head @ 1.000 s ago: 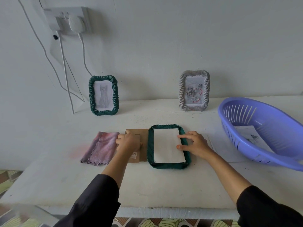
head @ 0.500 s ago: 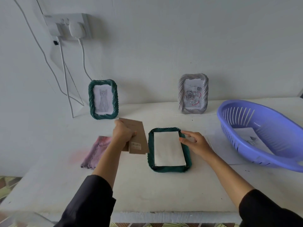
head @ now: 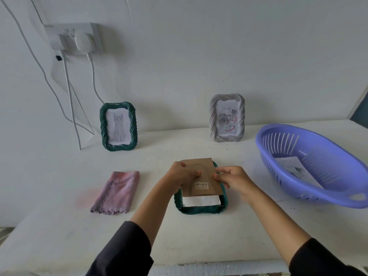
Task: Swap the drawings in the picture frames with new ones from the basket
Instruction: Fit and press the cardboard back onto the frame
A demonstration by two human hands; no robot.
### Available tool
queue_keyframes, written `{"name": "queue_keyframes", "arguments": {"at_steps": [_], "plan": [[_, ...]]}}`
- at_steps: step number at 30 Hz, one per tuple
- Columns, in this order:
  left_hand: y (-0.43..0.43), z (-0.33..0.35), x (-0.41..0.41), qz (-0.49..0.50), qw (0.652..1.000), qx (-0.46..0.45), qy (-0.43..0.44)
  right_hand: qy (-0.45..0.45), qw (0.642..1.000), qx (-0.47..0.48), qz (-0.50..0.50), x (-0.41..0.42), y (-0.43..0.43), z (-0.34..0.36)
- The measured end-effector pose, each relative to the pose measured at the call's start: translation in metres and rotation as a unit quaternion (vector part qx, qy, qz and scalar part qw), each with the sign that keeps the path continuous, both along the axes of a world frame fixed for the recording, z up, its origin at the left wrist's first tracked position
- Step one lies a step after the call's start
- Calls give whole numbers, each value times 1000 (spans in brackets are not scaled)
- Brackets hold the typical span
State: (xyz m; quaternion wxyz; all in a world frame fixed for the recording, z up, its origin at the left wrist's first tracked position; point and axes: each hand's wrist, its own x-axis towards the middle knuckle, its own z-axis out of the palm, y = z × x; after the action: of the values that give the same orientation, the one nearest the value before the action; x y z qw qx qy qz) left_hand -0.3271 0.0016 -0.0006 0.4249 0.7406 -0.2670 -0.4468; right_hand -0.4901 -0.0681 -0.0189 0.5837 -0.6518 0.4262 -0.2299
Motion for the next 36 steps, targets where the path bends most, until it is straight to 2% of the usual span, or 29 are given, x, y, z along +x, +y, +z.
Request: {"name": "queue_keyframes", "arguments": {"at_steps": [11,27,31,36], "plan": [[-6,-9,5,-40,994,32,-101,14,999,37,-22,7,-3,-6],[-9,-18,5,-58,988,40,-134,44,998,29,-31,9,-4,-8],[-6,-22,8,-62,981,36,-178,60,998,19,-29,9,1,-5],[-1,-26,16,-52,963,74,-254,78,996,0,-41,12,2,-6]]}}
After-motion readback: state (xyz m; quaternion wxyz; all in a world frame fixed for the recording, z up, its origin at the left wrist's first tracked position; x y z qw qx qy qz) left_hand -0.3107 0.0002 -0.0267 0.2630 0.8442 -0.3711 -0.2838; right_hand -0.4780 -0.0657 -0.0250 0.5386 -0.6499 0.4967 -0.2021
